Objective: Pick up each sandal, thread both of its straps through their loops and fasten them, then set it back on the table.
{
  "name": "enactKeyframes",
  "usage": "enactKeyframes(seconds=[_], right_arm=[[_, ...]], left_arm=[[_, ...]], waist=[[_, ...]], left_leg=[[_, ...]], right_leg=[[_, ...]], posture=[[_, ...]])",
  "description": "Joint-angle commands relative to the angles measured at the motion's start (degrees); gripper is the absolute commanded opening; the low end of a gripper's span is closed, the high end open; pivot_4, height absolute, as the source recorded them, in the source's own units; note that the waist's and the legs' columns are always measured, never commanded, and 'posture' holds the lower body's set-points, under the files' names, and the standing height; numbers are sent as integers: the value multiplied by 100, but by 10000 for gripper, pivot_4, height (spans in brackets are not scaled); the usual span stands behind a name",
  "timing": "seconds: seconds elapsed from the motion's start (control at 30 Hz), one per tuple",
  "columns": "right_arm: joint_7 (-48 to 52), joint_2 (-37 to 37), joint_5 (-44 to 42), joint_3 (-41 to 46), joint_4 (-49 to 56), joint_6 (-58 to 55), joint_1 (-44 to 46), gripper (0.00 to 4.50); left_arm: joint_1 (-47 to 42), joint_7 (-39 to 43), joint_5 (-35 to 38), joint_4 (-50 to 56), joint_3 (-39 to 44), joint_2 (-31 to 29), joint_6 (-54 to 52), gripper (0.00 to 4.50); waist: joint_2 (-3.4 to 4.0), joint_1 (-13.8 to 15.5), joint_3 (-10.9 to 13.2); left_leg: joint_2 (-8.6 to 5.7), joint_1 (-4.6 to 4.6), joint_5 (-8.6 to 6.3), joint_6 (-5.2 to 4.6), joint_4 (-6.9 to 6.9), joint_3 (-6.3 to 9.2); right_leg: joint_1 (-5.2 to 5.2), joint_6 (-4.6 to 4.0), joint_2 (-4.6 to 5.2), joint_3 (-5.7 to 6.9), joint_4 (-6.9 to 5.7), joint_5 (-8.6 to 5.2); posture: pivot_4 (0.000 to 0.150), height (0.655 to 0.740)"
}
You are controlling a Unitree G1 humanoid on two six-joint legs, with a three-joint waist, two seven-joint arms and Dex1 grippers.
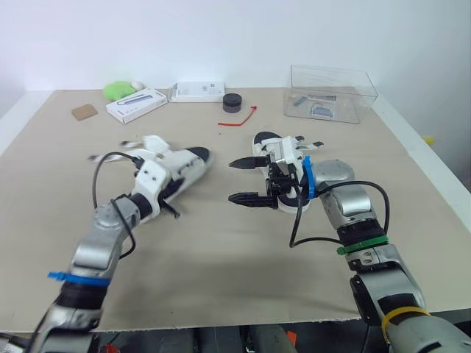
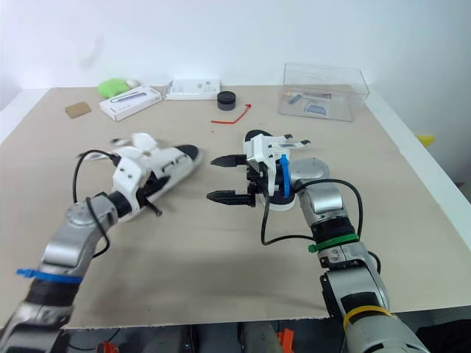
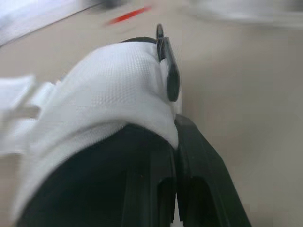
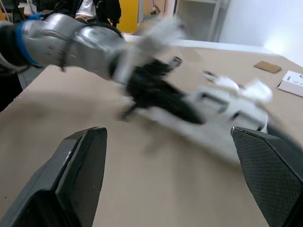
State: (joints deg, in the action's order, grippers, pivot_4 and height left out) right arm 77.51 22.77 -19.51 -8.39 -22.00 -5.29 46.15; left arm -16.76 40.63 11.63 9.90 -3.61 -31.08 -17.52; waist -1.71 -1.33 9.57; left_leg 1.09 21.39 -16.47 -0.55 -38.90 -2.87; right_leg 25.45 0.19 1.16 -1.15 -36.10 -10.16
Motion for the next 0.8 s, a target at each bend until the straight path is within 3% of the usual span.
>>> enactKeyframes(seconds=[0.03,0.3,0.6,0.8], right_arm=[[66,93,-127,160,293,-22,-2,45000],[9,160,-165,129,602,-148,-178,45000],[-14,189,-132,112,765,-204,-289,45000],[-24,154,-85,62,742,-154,-286,45000]], left_arm=[[841,1482,99,882,-339,-896,1002,377],[1255,2730,-48,590,-551,-1649,2599,377],[963,3453,-58,-101,-655,-1838,3838,377],[802,3546,-80,-358,-705,-1823,4127,377]], waist=[[0,-24,0],[1,13,1],[2,13,1],[2,8,1]], left_leg=[[2,-1,-3,1,5,-4],[9,-15,4,-6,8,0],[18,-19,2,-9,8,-9],[29,-19,0,-13,8,-9]], right_leg=[[3,-3,-1,-1,2,-3],[-6,-17,-16,11,-6,-20],[-5,-15,-43,7,-6,-22],[-4,-18,-64,2,-6,-24]], posture=[[1500,7400],[1500,7400],[1500,7400],[1500,7400]])
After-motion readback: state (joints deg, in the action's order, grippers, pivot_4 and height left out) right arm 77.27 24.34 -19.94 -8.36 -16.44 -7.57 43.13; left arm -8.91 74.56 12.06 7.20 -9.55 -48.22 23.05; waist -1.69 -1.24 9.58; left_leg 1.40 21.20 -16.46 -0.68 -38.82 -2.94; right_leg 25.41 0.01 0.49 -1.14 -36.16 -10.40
